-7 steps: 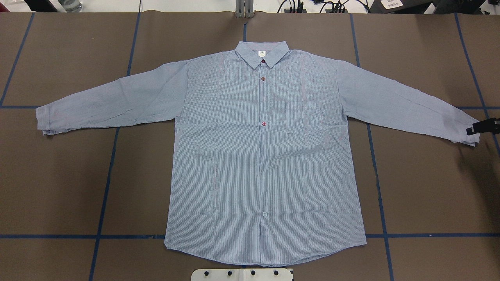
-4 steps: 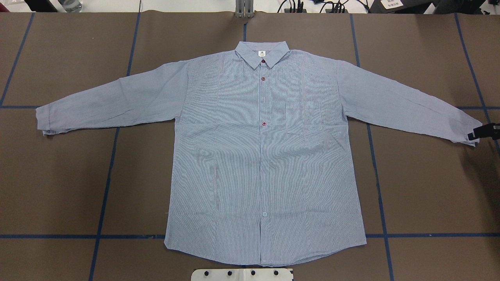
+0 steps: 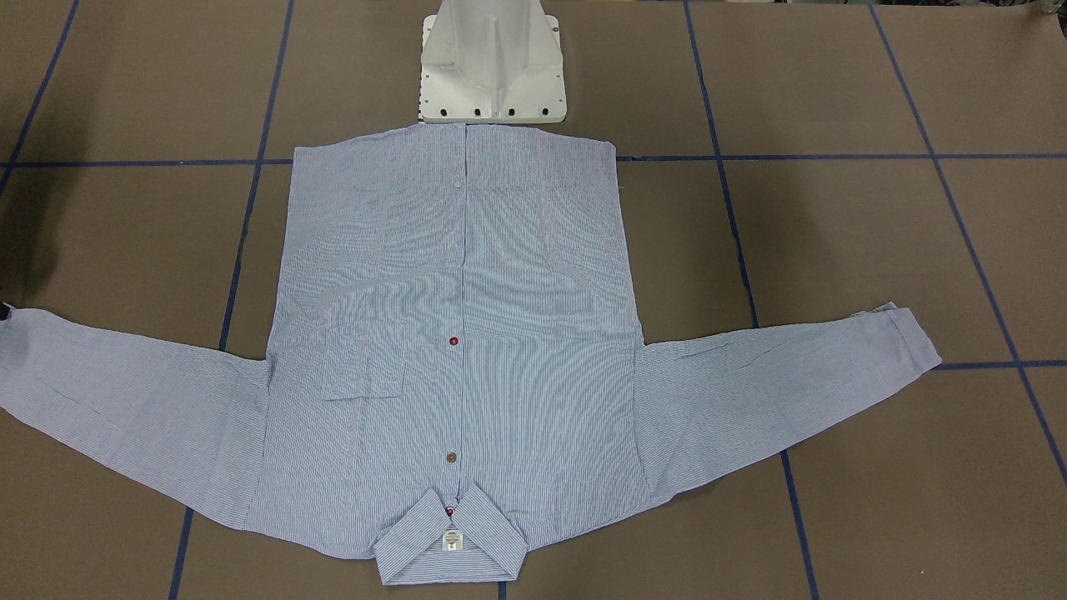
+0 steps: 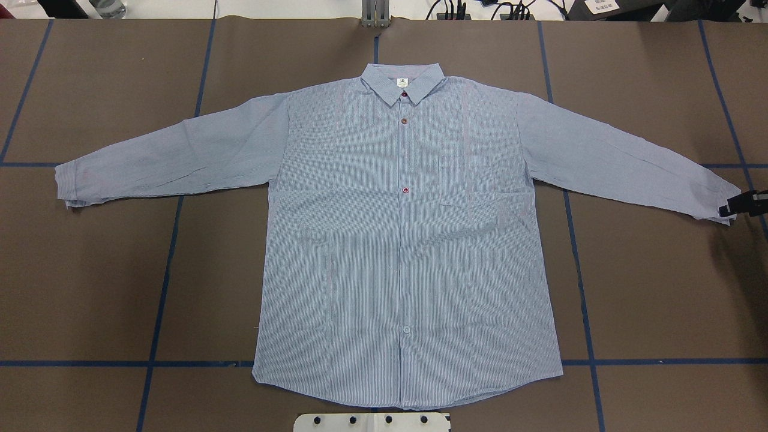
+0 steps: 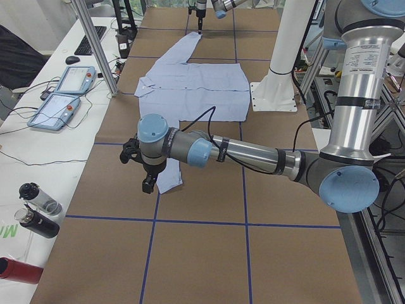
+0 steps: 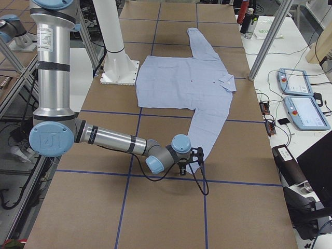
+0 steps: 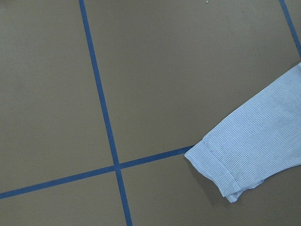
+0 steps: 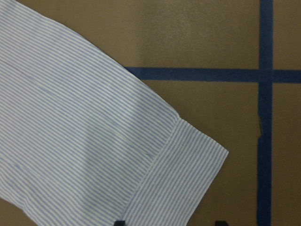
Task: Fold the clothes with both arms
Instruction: 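Lower the right gripper onto the cuff of the sleeve nearest it and grasp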
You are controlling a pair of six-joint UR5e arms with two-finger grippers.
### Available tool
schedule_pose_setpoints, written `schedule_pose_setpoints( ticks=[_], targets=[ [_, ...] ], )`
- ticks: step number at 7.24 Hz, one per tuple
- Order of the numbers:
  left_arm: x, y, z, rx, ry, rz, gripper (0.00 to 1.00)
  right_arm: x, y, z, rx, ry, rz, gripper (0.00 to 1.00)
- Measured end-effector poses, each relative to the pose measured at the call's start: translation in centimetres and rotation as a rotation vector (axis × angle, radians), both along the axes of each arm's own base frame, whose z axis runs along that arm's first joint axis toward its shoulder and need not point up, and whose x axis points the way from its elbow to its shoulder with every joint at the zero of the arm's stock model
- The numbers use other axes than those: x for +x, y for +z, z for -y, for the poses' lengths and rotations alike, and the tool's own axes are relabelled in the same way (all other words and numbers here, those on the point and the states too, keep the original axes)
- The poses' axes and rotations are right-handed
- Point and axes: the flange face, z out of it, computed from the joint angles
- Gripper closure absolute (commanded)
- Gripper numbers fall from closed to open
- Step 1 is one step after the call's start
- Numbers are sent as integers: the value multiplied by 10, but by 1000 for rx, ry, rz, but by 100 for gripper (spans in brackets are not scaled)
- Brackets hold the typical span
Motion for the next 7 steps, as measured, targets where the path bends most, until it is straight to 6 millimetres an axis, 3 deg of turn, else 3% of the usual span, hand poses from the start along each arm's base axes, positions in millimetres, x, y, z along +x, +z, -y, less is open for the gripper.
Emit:
schedule_pose_setpoints(
  ticks=[2, 5, 6, 7],
  targets=[
    [0, 1, 0, 0, 0, 0, 1, -6, 0, -1, -1, -12, 0, 35],
    [0, 1, 0, 0, 0, 0, 1, -15, -1, -4, 2, -33, 1, 46],
    [0, 1, 0, -1, 1, 0, 1, -16, -2, -4, 3, -34, 2, 53],
    [0, 1, 0, -1, 1, 0, 1, -16, -3, -4, 3, -35, 4, 71]
  ],
)
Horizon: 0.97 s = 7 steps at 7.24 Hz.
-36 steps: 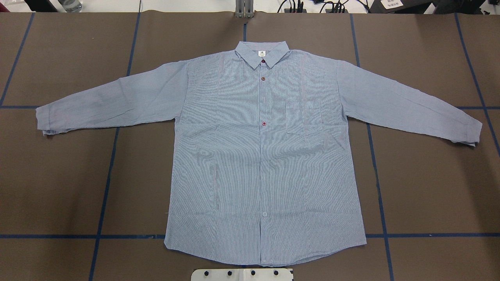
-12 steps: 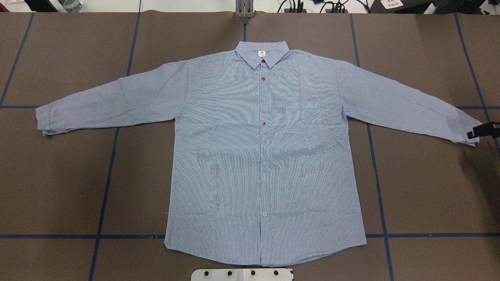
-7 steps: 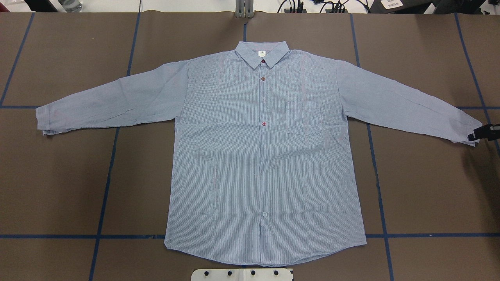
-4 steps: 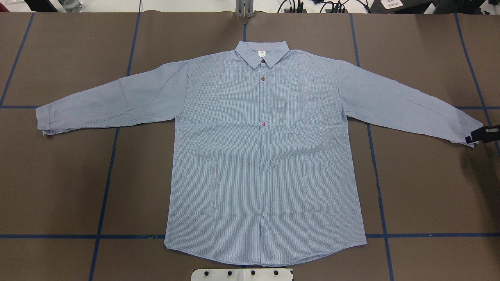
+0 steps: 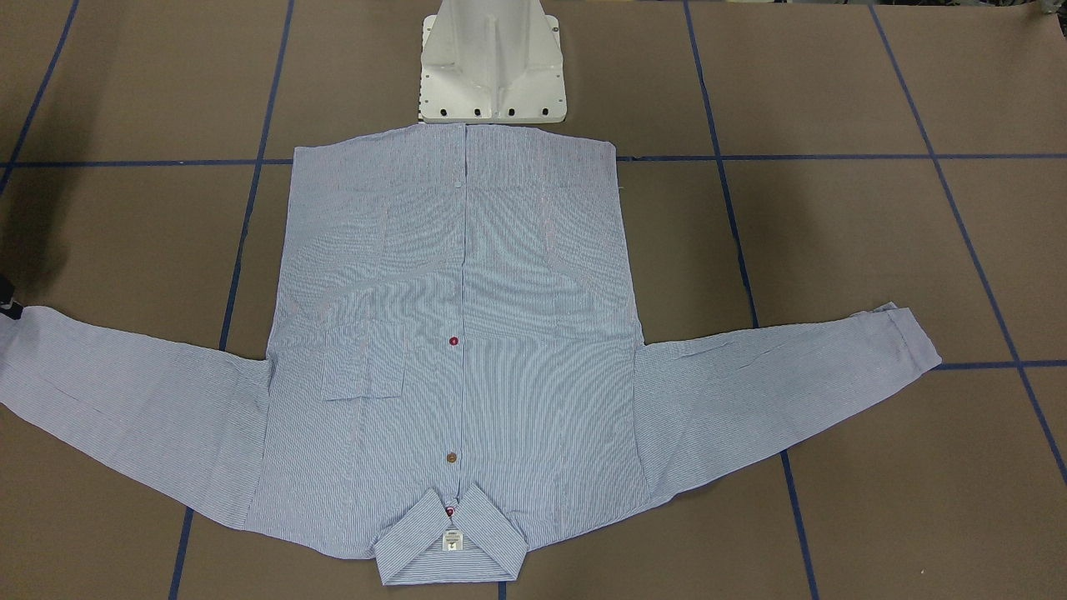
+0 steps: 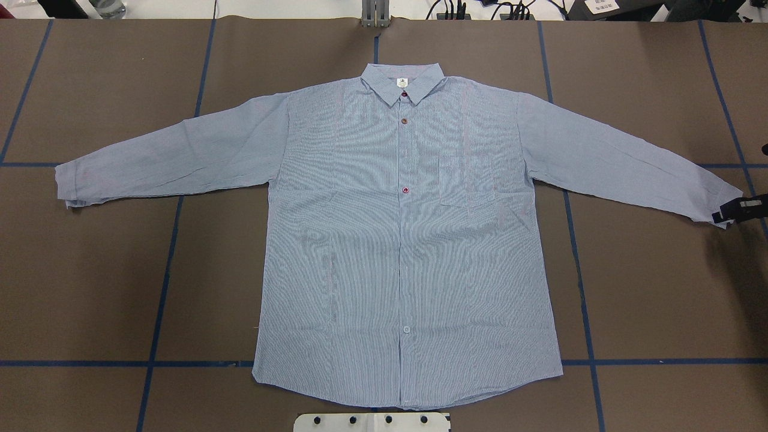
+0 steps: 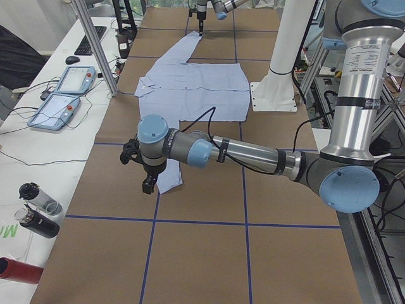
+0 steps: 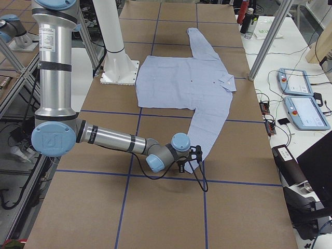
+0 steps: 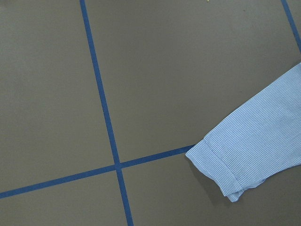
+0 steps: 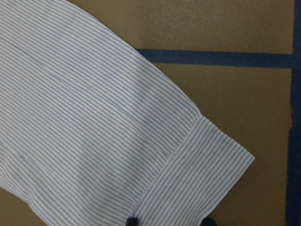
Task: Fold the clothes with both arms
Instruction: 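Lower the right gripper onto the cuff of the sleeve nearest it and grasp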
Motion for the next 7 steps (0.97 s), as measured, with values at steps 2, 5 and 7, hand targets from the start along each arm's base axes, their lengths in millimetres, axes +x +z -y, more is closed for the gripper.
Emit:
schedule_pose_setpoints(
  ticks=[2, 5, 7],
  targets=[
    [0, 1, 0, -2, 0, 0, 1, 1, 0, -1, -1, 1, 0, 100],
    [0, 2, -1, -5, 0, 0, 1, 4, 0, -5, 7, 2, 1, 100],
    [0, 2, -1, -5, 0, -1, 1, 7, -14, -9, 30, 3, 17, 100]
  ],
)
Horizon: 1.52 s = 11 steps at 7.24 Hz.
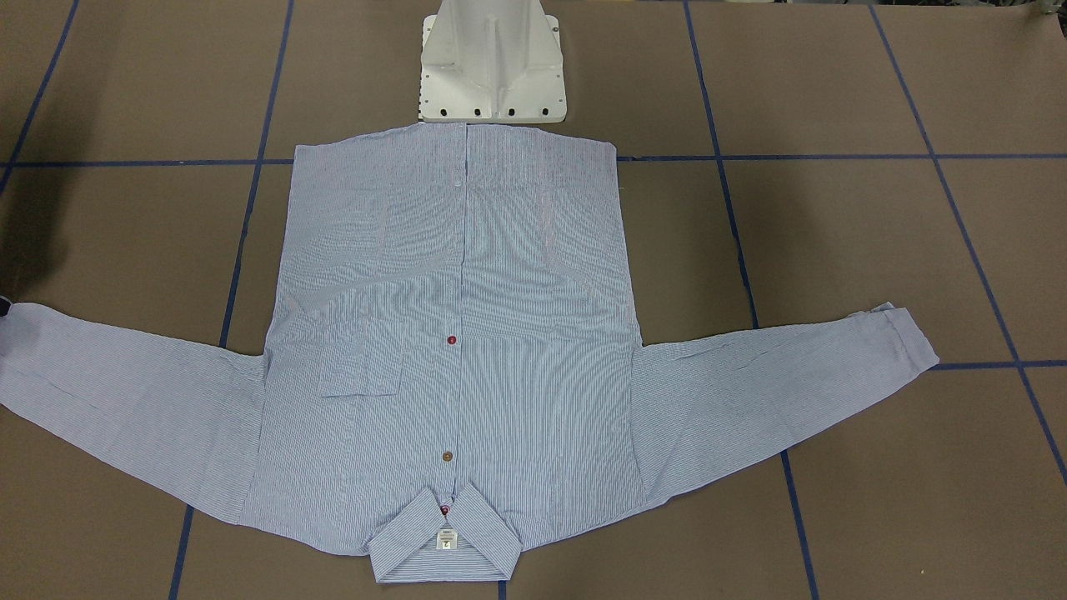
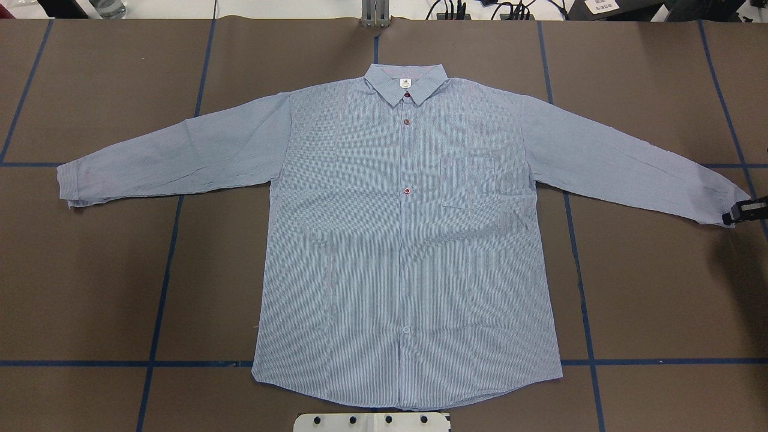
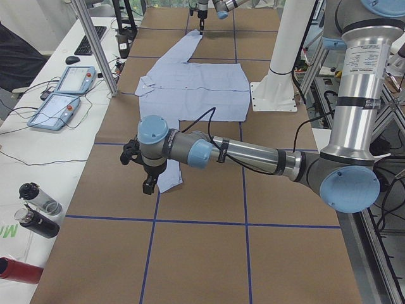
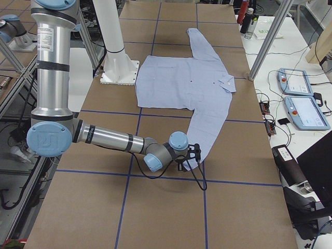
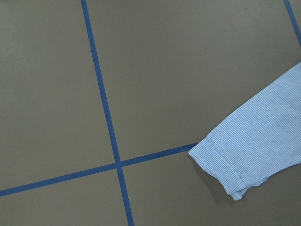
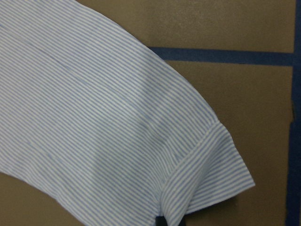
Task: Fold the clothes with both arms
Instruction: 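Lower the right gripper onto the cuff of the sleeve nearest it and grasp, then lift the sleeve with the right gripper and fold it across the shirt's chest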
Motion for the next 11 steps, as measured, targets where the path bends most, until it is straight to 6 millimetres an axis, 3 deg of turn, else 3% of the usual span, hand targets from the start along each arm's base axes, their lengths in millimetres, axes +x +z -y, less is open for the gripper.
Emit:
schedule_pose_setpoints(
  ticks=[2, 3, 5, 6, 7, 9, 11],
  targets=[
    [0, 1, 0, -1, 0, 1, 1, 7, -44, 6, 65, 8, 52, 100],
    [0, 1, -1, -1, 0, 1, 1, 10, -80, 14, 125, 11, 90, 100],
    [0, 2, -1, -4, 0, 1, 1, 5, -167, 38, 278, 8, 161, 100],
    [0, 3, -1, -5, 0, 1, 1, -5, -222, 60, 348, 7, 205, 100],
    [0, 4, -1, -7, 0, 1, 1, -27, -280, 85, 387, -2, 253, 100],
    [0, 6, -2, -11, 0, 2, 1, -105, -400, 116, 429, -70, 327, 100],
    [0, 13, -2, -24, 0, 3, 1, -178, -479, 115, 481, -128, 360, 100]
  ],
)
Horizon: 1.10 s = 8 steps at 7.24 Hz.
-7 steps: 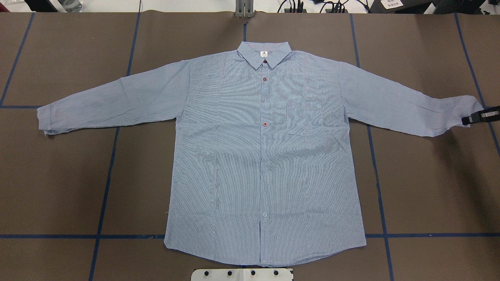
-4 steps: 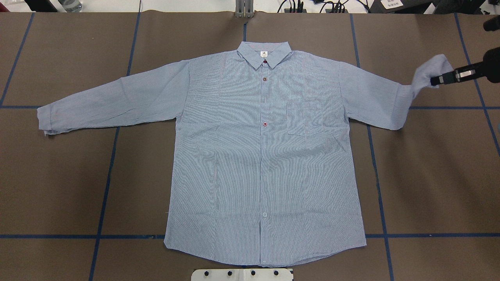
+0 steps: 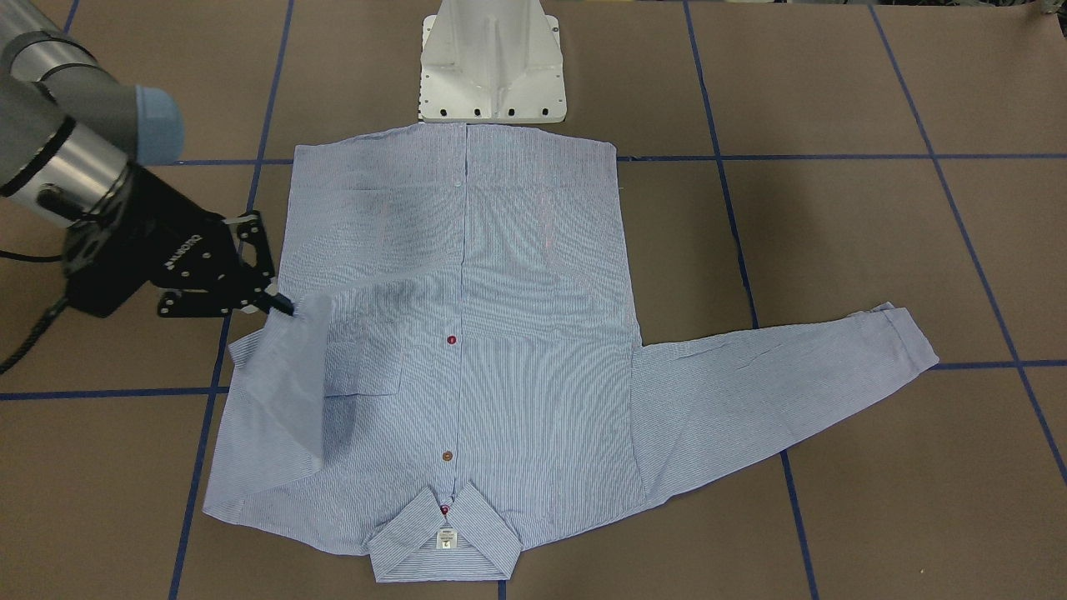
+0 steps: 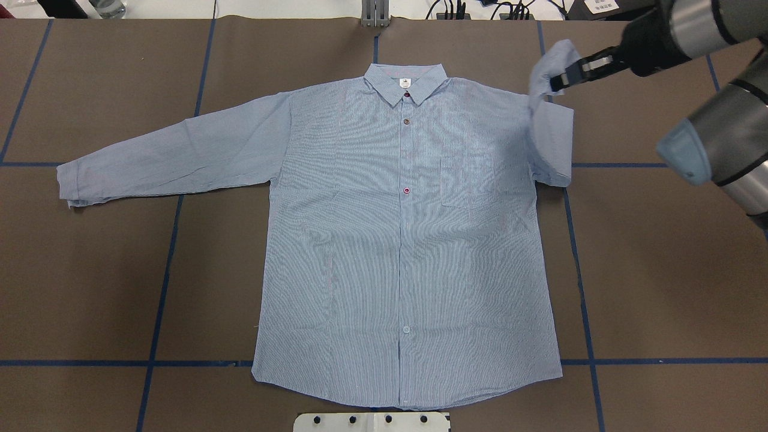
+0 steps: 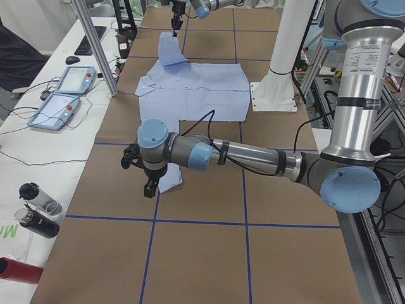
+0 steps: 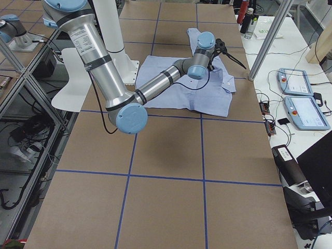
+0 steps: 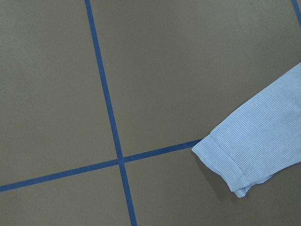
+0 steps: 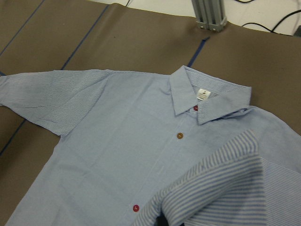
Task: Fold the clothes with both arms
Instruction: 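Lift the sleeve with the right gripper and fold it across the shirt's chest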
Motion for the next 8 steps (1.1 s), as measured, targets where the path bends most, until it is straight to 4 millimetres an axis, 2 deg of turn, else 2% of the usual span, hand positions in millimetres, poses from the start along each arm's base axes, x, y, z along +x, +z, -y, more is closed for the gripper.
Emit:
schedule_pose_setpoints(
  ticks=[1, 2, 3, 5, 6, 7, 8],
  targets=[
    [-1, 3, 0, -4, -1, 0, 1, -37, -29, 0, 28, -8, 4, 100],
    [-1, 5, -1, -8, -1, 1, 1, -73, -50, 2, 44, -3, -3, 100],
    [-1, 7, -2, -11, -1, 1, 1, -100, -58, 5, 47, 7, -18, 100],
    [-1, 8, -3, -15, -2, 0, 1, -139, -50, 13, 23, 6, -58, 100],
    [-1, 8, -3, -17, -2, 0, 1, -168, -46, 17, 7, 2, -86, 100],
    [-1, 9, -3, -17, -2, 0, 1, -202, -43, 21, -4, 9, -121, 89],
    [-1, 8, -3, -17, -2, 0, 1, -230, -41, 22, -10, 20, -153, 1]
  ],
)
